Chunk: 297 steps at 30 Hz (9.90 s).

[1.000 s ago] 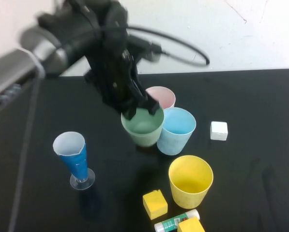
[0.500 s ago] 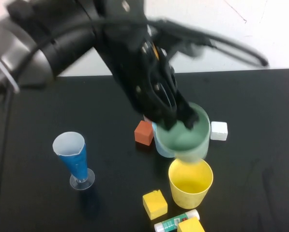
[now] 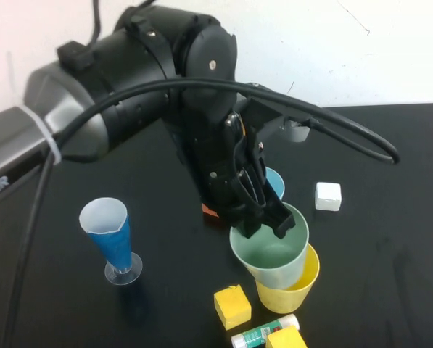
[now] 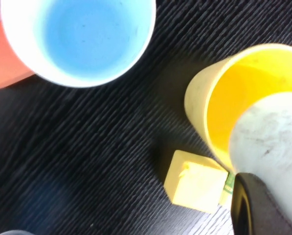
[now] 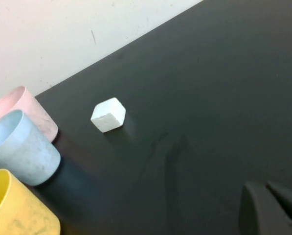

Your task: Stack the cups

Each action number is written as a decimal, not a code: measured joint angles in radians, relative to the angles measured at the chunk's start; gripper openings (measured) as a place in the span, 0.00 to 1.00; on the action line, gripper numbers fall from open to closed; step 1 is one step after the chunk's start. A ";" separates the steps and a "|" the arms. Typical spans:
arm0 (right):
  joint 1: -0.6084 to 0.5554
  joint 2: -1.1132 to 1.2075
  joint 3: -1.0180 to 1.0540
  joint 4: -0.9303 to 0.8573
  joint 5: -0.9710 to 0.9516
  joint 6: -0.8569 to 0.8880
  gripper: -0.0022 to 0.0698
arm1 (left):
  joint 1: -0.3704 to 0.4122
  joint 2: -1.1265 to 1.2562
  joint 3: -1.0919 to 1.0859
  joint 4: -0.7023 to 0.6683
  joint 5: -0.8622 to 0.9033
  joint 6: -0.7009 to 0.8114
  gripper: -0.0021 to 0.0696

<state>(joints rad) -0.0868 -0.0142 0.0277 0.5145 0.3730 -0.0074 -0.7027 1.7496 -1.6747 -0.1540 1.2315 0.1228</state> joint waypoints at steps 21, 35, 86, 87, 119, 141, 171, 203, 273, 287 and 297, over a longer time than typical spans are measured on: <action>0.000 0.000 0.000 0.017 0.000 -0.034 0.03 | 0.000 0.069 0.000 -0.032 -0.039 0.053 0.36; 0.000 0.034 -0.190 0.065 0.106 -0.197 0.03 | 0.000 -0.179 0.000 0.213 -0.116 -0.010 0.05; 0.455 2.170 -2.213 -0.181 0.865 -0.522 0.32 | 0.000 -1.036 0.897 0.370 -0.447 -0.314 0.03; 0.455 2.192 -2.221 -0.181 0.858 -0.512 0.41 | 0.000 -1.036 0.897 0.374 -0.447 -0.314 0.03; 0.457 2.282 -2.230 -0.109 0.659 -0.452 0.09 | 0.000 -1.036 0.907 0.380 -0.366 -0.314 0.03; 0.524 2.114 -2.172 -0.191 0.873 -0.533 0.08 | 0.000 -1.036 0.907 0.380 -0.395 -0.316 0.03; 0.538 2.327 -2.170 -0.228 0.861 -0.485 0.18 | 0.000 -1.036 0.907 0.389 -0.391 -0.316 0.03; 0.564 1.713 -1.578 -0.169 0.806 -0.603 0.15 | 0.000 -1.036 0.907 0.308 -0.435 -0.316 0.03; 0.564 0.269 -0.331 -0.011 -0.070 -0.842 0.05 | 0.000 -1.351 1.345 0.352 -0.724 -0.366 0.03; 0.470 0.135 -0.003 -0.059 -0.334 -0.784 0.05 | 0.000 -1.351 1.345 0.354 -0.722 -0.366 0.03; 0.081 0.002 0.000 -0.487 -0.209 -0.302 0.05 | 0.000 -1.352 1.345 0.354 -0.722 -0.364 0.03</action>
<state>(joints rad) -0.0063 -0.0120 0.0274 0.0272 0.1636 -0.3090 -0.7027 0.3973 -0.3295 0.2000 0.5093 -0.2410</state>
